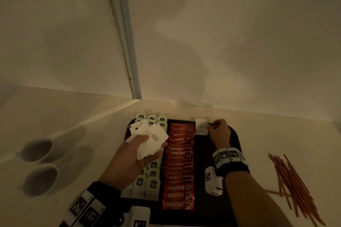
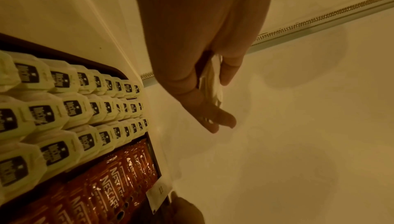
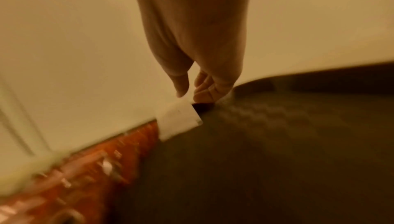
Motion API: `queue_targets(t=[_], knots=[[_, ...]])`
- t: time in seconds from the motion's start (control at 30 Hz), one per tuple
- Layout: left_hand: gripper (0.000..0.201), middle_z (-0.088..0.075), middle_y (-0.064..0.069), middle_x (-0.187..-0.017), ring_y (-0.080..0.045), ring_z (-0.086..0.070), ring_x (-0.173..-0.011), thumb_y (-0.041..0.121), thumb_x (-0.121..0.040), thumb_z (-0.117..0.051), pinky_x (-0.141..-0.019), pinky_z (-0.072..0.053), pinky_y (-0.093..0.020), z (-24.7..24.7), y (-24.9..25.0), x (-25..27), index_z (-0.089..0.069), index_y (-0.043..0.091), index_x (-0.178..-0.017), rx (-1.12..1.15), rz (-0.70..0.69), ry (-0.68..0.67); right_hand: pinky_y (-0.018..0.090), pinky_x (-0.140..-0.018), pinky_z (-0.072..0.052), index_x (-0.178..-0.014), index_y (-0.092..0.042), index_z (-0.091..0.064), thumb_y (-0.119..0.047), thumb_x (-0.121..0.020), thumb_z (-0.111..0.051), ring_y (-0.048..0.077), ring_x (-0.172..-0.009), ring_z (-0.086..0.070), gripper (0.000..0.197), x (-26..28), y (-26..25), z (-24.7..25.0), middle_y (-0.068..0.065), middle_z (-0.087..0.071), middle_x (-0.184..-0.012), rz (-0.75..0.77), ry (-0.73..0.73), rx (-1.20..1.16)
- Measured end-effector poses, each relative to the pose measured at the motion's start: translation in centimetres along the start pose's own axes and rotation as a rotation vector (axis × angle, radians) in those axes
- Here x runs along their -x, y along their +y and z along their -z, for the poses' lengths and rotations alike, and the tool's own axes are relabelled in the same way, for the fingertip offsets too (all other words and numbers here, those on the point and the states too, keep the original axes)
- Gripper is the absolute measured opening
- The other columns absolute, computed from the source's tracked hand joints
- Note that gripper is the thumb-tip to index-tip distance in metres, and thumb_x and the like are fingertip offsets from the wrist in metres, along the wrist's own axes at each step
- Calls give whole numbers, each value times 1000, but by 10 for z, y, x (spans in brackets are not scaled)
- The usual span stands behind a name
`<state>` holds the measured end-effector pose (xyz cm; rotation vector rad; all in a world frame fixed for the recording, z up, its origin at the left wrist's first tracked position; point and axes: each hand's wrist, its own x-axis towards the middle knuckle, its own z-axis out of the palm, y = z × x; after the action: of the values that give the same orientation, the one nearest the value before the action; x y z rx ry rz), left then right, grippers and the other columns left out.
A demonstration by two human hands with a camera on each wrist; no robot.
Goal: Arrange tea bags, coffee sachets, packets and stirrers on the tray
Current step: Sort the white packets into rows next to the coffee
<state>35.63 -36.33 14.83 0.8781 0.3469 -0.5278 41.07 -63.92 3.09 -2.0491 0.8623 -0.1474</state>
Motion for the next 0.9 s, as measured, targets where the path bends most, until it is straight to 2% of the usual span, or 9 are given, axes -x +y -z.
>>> queue_targets(t=[0.1,0.2,0.27,0.3,0.4,0.47,0.6,0.77,0.9], knots=[[22,-74,-13,-94,-27,-72,-78,8,-94,-48,-54,-58,-32,-3,2,-5,-59,18,-110,-83,-48,15,22,-68,-44,-102,-11,-58,-23,-91,-59,11,-80,-56,16,25,-36,10,4,-62,-97,169,-64,-126],[18,-74,-5,-85,-17,-71,-70,8,-92,-54,-51,-57,-29,-8,4,-11,-62,18,-104,-143,-96,62,17,-67,-50,-102,-15,-64,-32,-94,-52,6,-80,-63,22,67,-78,23,-1,-67,-93,277,-478,-302],[17,-75,-1,-81,-12,-70,-70,7,-91,-56,-51,-57,-27,-13,3,-13,-64,18,-102,-167,-122,55,24,-73,-55,-106,-17,-64,-39,-88,-55,11,-83,-66,30,92,-96,28,2,-68,-96,284,-703,-342],[18,-75,0,-82,-12,-71,-72,7,-91,-57,-50,-56,-25,-15,3,-14,-64,18,-103,-173,-135,44,27,-75,-56,-107,-17,-63,-38,-84,-59,14,-83,-66,31,102,-102,28,5,-69,-97,297,-740,-361],[20,-75,2,-83,-12,-71,-74,7,-88,-60,-48,-53,-23,-18,0,-14,-65,17,-105,-207,-197,54,34,-78,-56,-112,-22,-60,-22,-87,-63,20,-88,-67,24,115,-109,25,6,-69,-101,346,-697,-404],[17,-73,2,-81,-14,-69,-72,8,-86,-64,-46,-50,-22,-18,0,-15,-66,15,-101,-254,-263,101,38,-80,-56,-113,-27,-57,-13,-88,-62,25,-94,-67,30,118,-107,25,8,-68,-105,308,-756,-437],[25,-72,-5,-88,-18,-68,-74,14,-79,-73,-49,-48,-26,-17,5,-16,-66,10,-103,-368,-355,130,36,-74,-54,-103,-21,-52,-5,-84,-65,28,-91,-68,28,125,-102,25,13,-69,-102,220,-874,-476],[38,-72,-7,-99,-18,-67,-83,6,-74,-76,-59,-50,-29,-16,7,-13,-64,11,-110,-501,-370,57,27,-69,-57,-110,-15,-47,6,-82,-57,23,-89,-66,37,128,-97,21,15,-66,-98,23,-814,-941],[30,-70,-5,-95,-15,-65,-76,5,-77,-74,-54,-52,-25,-21,4,-15,-64,12,-104,-576,-432,140,26,-71,-58,-111,-10,-58,-5,-96,-43,16,-89,-69,22,134,-97,15,6,-71,-99,-79,-757,-980]])
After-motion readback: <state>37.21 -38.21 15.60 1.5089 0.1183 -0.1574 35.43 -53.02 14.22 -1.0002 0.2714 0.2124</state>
